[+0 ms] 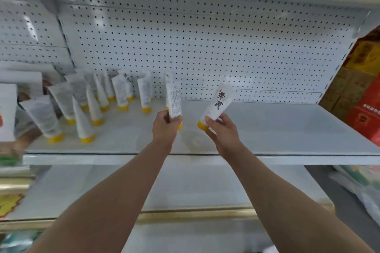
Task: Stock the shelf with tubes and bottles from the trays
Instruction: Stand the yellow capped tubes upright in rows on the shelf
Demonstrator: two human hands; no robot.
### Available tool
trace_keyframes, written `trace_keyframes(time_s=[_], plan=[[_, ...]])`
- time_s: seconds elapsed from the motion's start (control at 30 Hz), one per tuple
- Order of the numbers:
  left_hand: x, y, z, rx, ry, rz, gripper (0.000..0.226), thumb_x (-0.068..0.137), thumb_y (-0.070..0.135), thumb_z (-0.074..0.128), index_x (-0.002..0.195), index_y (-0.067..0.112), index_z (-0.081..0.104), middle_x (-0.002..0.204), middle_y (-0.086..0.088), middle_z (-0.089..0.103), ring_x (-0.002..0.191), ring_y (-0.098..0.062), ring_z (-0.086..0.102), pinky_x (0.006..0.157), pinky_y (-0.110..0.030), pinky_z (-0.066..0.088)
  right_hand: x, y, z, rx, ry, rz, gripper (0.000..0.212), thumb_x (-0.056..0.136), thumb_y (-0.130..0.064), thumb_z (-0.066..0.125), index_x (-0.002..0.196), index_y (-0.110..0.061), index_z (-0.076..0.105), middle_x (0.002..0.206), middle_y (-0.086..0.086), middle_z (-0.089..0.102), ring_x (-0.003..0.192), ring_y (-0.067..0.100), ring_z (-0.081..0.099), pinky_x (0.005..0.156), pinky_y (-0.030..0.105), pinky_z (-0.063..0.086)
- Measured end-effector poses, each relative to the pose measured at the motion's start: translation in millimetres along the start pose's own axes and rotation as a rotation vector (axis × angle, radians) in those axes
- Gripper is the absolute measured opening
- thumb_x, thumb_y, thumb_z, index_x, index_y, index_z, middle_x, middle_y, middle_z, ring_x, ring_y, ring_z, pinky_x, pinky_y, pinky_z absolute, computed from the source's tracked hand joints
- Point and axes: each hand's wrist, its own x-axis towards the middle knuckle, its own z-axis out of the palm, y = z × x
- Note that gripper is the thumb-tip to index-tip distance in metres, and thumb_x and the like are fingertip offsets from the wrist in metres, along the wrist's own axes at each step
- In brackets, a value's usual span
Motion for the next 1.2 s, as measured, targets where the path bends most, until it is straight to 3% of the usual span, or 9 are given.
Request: trace_keyframes(time_s=[0.27,0.43,0.67,0.87,1.0,1.2], plan=[[66.0,-22.7,-114.9,0.095,0.164,-0.023,0.032,0.086,0.021,0.075,0.111,0.019,0.056,0.099,0.003,0.065,0.091,-0.019,0.063,0.077,-0.027,0.044,28.2,57.8,101.6,-0.154,0.037,0.0,0.028,0.087,-0.007,0.074,0.112,-0.015,0.066,0.107,0.007,0.074,0.104,0.025,0.07,0.093,0.035,0.055],[93.4,-33.7,-146.1,0.126,0.179,-0.048,0.031,0.088,0.021,0.071,0.113,0.021,0.053,0.099,0.003,0.064,0.084,-0.017,0.059,0.073,-0.028,0.043,35.2,85.3,141.9,-0.298,0.044,-0.024,0.031,0.087,-0.01,0.075,0.115,-0.018,0.063,0.108,0.0,0.072,0.095,0.012,0.068,0.078,0.021,0.052],[114.1,-46.2,-160.5,0.151,0.125,-0.069,0.028,0.092,0.025,0.066,0.114,0.027,0.048,0.096,0.007,0.061,0.072,-0.001,0.053,0.056,-0.017,0.036,54.0,105.6,175.9,-0.475,0.115,-0.012,0.039,0.084,-0.02,0.077,0.12,-0.024,0.064,0.108,-0.004,0.072,0.1,0.014,0.068,0.088,0.034,0.056],[116.5,-52.6,-158.8,0.181,0.09,-0.051,0.032,0.094,0.024,0.064,0.121,0.021,0.048,0.104,0.002,0.063,0.092,-0.021,0.06,0.079,-0.029,0.043,58.3,114.1,191.6,-0.524,0.116,-0.043,0.037,0.084,-0.02,0.077,0.118,-0.025,0.064,0.108,-0.007,0.072,0.099,0.01,0.067,0.082,0.026,0.053],[116.1,-52.9,-158.5,0.209,0.108,-0.041,0.033,0.096,0.023,0.062,0.126,0.02,0.047,0.106,0.002,0.062,0.095,-0.022,0.059,0.08,-0.03,0.043,58.7,121.4,196.0,-0.563,0.124,-0.057,0.036,0.083,-0.021,0.077,0.116,-0.027,0.065,0.104,-0.01,0.072,0.096,0.008,0.068,0.088,0.03,0.055],[114.6,-52.2,-157.2,0.204,0.118,-0.038,0.033,0.097,0.02,0.061,0.127,0.018,0.047,0.107,0.002,0.06,0.096,-0.02,0.056,0.082,-0.028,0.041,57.9,120.1,199.2,-0.616,0.123,-0.062,0.041,0.085,-0.024,0.076,0.123,-0.027,0.062,0.109,-0.008,0.071,0.094,0.008,0.065,0.077,0.019,0.048]])
